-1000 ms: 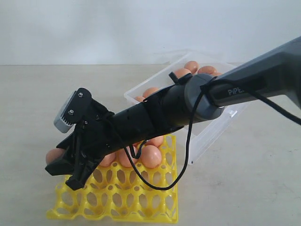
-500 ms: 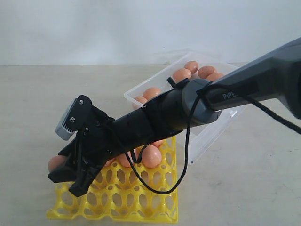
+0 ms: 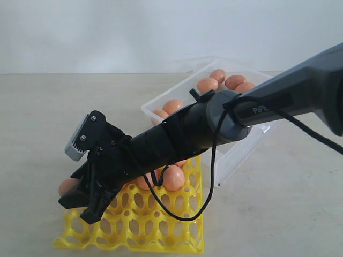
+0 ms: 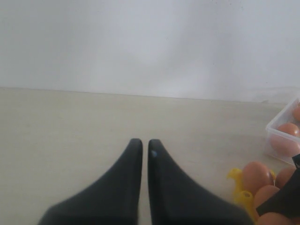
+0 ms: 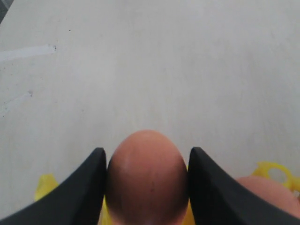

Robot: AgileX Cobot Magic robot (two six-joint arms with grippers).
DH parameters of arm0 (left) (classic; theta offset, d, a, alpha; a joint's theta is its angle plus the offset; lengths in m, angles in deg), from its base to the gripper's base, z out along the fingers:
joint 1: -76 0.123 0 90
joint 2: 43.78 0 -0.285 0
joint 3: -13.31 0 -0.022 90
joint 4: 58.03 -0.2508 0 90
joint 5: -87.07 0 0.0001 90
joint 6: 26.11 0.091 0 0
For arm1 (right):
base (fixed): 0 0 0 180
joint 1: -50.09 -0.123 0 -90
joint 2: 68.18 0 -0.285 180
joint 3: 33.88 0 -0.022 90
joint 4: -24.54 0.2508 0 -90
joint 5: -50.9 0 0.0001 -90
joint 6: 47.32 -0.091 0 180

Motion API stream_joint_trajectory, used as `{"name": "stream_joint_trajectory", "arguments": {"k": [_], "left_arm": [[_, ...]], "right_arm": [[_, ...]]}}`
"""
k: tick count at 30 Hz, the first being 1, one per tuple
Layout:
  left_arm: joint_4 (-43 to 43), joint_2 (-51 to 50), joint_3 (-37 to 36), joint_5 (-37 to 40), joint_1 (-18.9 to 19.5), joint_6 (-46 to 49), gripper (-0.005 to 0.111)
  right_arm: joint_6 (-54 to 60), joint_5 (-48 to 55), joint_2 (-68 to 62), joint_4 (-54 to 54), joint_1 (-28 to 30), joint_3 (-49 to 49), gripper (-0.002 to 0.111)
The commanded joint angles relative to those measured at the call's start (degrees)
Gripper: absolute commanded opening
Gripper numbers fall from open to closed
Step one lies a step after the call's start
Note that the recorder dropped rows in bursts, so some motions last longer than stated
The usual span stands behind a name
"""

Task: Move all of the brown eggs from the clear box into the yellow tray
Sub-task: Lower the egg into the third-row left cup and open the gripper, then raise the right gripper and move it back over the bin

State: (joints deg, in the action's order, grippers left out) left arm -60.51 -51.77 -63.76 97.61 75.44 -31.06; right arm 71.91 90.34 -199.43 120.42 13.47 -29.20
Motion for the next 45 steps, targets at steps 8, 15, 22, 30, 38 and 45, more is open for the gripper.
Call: {"name": "stream_joint_trajectory", "arguments": {"k": [8,15,22,30,38,45], "left_arm": [[0.05,0.20,-0.15,-0.26,0.32,0.03,0.004],[0.05,0.20,-0.15,-0.26,0.32,0.03,0.004],[0.05,0.20,-0.15,-0.26,0.32,0.03,0.004],[0.05,0.20,-0.15,-0.26,0.32,0.03,0.004],[0.05,0.20,-0.15,-0.26,0.32,0.03,0.004],[0.05,0.20,-0.15,-0.26,0.32,0.03,0.004]], "right_arm": [[-0.35,-0.04,0.19,-0.47,0.04,0.01,0.040],[-0.83,0.12,0.19,-0.47,0.04,0.01,0.044],[-0.83,2.41,0.40,-0.47,0.04,0.01,0.049],[-0.83,2.54,0.53,-0.47,0.04,0.01,0.061],[-0.83,3.05,3.92,1.84,0.04,-0.13,0.061],[-10.04,-10.55,13.42,0.62,0.04,-0.13,0.043]]}}
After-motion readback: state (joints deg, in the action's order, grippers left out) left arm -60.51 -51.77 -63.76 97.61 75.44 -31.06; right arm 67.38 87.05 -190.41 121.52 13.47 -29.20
